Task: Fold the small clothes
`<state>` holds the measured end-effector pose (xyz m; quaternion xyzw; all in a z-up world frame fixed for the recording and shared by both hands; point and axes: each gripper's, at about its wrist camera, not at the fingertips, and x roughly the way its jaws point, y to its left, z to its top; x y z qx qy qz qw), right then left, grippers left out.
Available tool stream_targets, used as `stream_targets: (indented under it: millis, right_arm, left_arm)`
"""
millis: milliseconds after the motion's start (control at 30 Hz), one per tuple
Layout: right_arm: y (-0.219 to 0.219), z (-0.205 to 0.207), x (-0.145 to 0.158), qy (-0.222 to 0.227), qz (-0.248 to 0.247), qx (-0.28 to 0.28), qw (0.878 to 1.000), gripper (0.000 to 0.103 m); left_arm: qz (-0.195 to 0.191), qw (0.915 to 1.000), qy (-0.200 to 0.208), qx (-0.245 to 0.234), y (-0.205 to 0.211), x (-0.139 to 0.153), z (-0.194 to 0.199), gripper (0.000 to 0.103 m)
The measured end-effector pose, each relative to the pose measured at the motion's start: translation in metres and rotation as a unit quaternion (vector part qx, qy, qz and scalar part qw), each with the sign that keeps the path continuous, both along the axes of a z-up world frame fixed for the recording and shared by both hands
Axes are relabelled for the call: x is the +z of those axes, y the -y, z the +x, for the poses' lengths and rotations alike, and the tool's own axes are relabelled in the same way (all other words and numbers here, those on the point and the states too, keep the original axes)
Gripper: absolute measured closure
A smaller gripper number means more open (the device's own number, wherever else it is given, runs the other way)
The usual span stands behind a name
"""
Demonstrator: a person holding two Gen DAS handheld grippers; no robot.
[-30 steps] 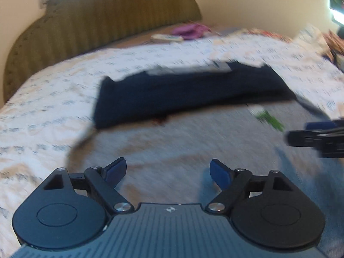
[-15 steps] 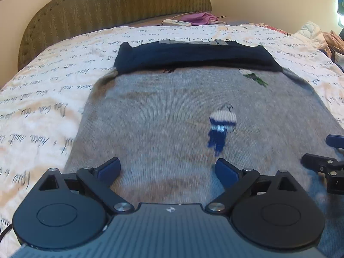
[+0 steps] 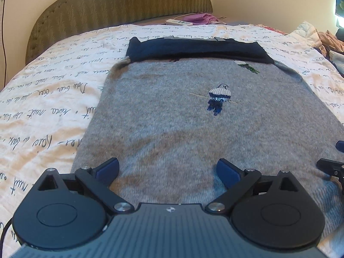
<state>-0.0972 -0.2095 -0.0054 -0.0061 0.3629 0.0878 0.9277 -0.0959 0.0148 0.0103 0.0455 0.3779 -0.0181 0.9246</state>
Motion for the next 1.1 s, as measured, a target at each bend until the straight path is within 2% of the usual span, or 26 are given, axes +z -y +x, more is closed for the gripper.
stream_targets:
  millis: [433,767,967,1033,1100]
  right_arm:
    - [0.004,-0.039,-0.002,0.011,-0.014,0.013,1.000,0.021]
    - [0.005,-0.071,-0.005,0.018,-0.016,0.008,1.000,0.018]
    - [0.025,-0.099,0.003,-0.008,0.004,0.036,0.999,0.018]
    - [0.040,-0.108,0.010,-0.015,0.035,0.045,0.998,0.018]
    - [0.063,-0.111,0.018,-0.013,0.084,0.030,0.996,0.018]
  left_arm:
    - [-0.010,0.9998,0.014,-0.007,-0.024,-0.003,-0.057,0.001]
    - [-0.019,0.9993,0.020,-0.026,-0.032,0.001,-0.081,0.001]
    - [-0.056,0.9981,0.013,-0.020,-0.070,0.014,-0.095,0.002]
    - [-0.086,0.9962,0.000,-0.006,-0.092,0.016,-0.096,0.003]
    - [-0.138,0.9902,-0.020,0.011,-0.115,0.016,-0.094,0.003]
